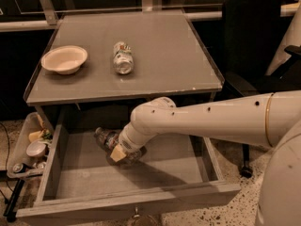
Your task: Pick water bottle from top drawer and place on counter
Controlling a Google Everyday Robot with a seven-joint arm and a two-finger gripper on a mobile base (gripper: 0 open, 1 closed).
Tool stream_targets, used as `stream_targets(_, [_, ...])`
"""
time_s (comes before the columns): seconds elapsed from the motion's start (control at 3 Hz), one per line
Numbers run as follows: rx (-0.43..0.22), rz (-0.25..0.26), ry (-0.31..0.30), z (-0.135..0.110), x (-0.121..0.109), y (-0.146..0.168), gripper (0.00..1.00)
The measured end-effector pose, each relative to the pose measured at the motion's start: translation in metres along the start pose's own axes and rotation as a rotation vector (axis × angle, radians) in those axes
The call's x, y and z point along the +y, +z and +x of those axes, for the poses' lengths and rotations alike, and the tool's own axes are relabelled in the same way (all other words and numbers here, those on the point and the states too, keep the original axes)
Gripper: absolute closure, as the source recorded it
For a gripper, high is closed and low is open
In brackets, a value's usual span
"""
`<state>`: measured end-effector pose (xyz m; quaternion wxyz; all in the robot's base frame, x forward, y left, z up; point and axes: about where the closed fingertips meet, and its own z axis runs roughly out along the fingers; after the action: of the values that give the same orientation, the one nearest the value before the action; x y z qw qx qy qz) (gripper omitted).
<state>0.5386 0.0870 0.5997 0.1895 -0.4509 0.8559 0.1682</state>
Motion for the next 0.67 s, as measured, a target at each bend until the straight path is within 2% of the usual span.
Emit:
stream_targets(0.33, [0.0,0.0,0.0,0.0,0.0,0.0,0.88])
stream_targets(0.67, [-0.021,-0.02,-0.011,-0.005,0.002,-0.021,1.0])
